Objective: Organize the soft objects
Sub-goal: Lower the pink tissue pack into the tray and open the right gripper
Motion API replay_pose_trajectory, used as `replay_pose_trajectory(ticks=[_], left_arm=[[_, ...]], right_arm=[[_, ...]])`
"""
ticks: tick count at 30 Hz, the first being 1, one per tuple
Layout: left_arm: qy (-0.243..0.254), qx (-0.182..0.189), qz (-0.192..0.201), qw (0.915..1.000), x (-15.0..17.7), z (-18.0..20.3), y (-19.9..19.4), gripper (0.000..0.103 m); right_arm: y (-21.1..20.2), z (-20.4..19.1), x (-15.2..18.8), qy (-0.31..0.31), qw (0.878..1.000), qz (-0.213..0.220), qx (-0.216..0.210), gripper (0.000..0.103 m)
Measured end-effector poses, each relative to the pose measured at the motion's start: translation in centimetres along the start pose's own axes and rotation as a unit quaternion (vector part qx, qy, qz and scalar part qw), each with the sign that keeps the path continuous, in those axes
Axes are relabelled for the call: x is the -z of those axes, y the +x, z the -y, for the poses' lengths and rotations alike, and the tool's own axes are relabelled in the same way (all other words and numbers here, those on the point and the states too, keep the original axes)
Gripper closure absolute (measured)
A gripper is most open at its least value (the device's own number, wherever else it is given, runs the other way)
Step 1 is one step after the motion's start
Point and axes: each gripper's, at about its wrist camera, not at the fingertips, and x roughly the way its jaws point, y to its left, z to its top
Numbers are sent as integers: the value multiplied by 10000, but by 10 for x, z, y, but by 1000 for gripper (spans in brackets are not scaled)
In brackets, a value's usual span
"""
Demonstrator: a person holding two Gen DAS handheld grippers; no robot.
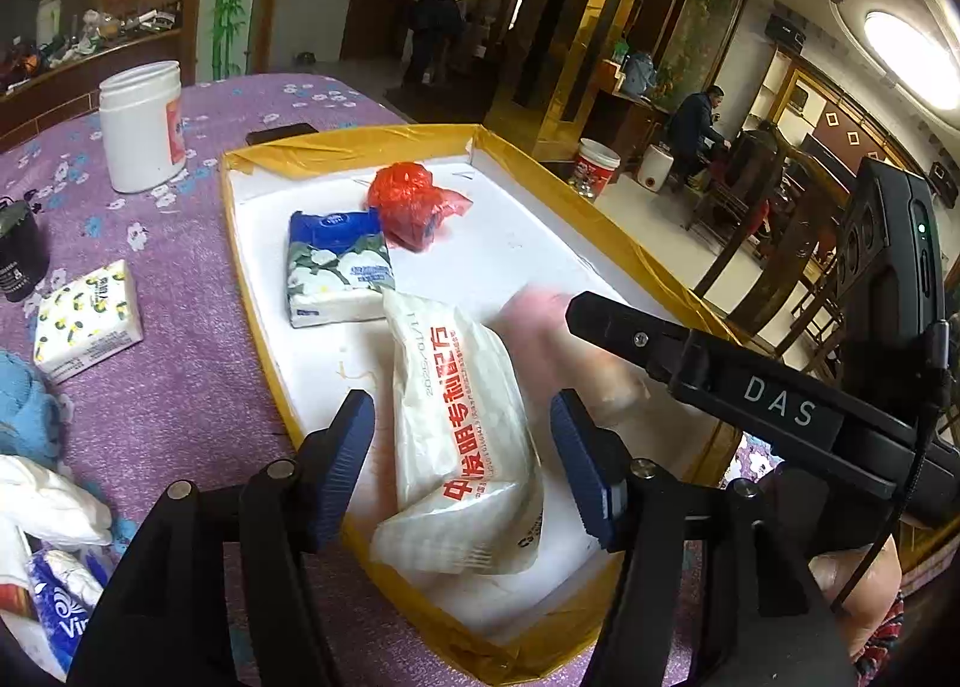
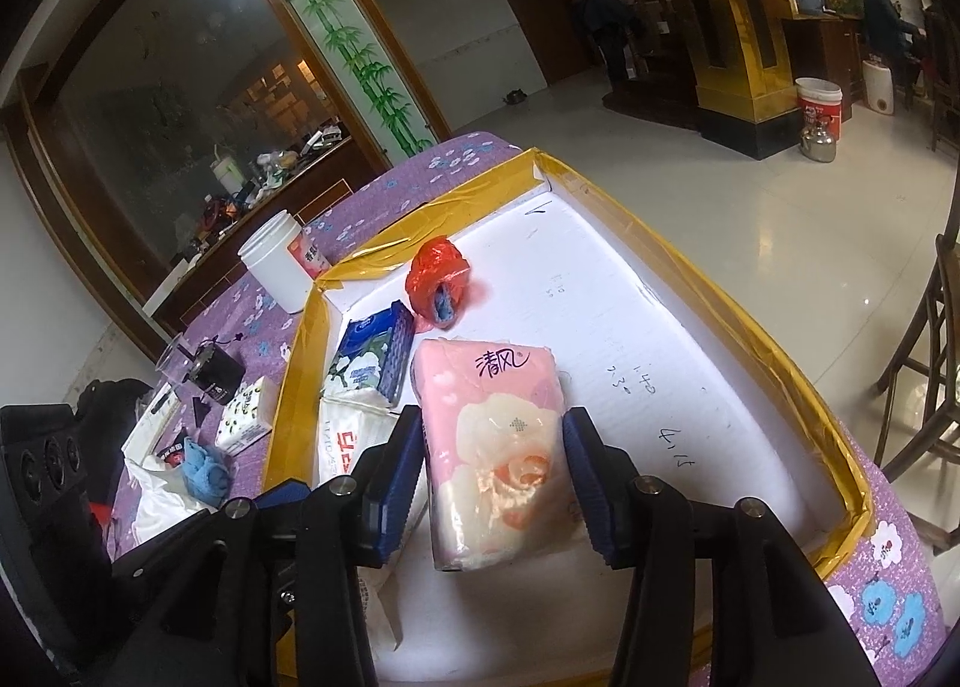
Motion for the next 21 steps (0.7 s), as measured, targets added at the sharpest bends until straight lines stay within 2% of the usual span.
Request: replay_pose_trajectory(ticks=[3, 11, 16, 21], left_arm=[[-43, -10, 20, 10000, 0, -2, -2, 43], [71, -60, 85, 9999, 3, 5, -20, 43], [270, -230, 82, 9993, 9, 10, -37, 43], [277, -210, 56, 9994, 16, 3, -56, 43]], right_arm=[[-3, 0, 0, 23, 10000, 23, -31, 47], [-17, -7, 2, 5, 9997, 178, -154, 47], [-24, -16, 4, -62, 9994, 195, -262, 47], [-27, -26, 7, -158, 9991, 166, -346, 47]])
